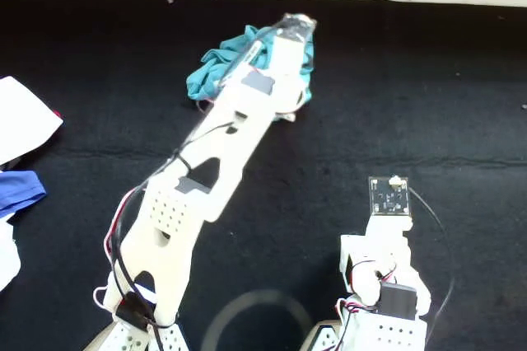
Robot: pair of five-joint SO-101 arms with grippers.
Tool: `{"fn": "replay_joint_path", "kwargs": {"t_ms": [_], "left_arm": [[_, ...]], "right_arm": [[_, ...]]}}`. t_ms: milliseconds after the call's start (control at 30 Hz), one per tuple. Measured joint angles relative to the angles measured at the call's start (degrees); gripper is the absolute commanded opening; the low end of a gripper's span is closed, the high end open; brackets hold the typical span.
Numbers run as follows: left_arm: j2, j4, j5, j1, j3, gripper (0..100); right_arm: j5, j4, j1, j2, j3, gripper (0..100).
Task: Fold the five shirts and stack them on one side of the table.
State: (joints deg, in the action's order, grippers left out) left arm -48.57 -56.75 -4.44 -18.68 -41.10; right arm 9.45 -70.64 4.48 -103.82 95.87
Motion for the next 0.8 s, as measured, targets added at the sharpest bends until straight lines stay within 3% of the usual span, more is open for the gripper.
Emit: {"fn": "replay_joint_path", "kwargs": {"t_ms": [233,400,533,667,800], "left_arm": [[6.2,-26.0,0.4,4.6,-10.3,1],[12.3,-42.4,6.3,8.3,-15.6,1],[20.4,-44.3,9.0,14.2,-12.0,1],[32.4,-44.7,10.0,20.0,-1.8,1],[45.5,-44.8,17.0,24.3,13.7,1]], "right_arm": [[0.0,5.8,0.0,0.0,0.0,0.9],[0.0,17.0,0.4,0.0,0.0,5.4],[0.3,25.7,1.1,0.0,0.0,16.1],[0.3,27.9,1.1,0.0,0.0,16.3],[0.4,27.1,1.3,0.0,-3.8,16.3]]}}
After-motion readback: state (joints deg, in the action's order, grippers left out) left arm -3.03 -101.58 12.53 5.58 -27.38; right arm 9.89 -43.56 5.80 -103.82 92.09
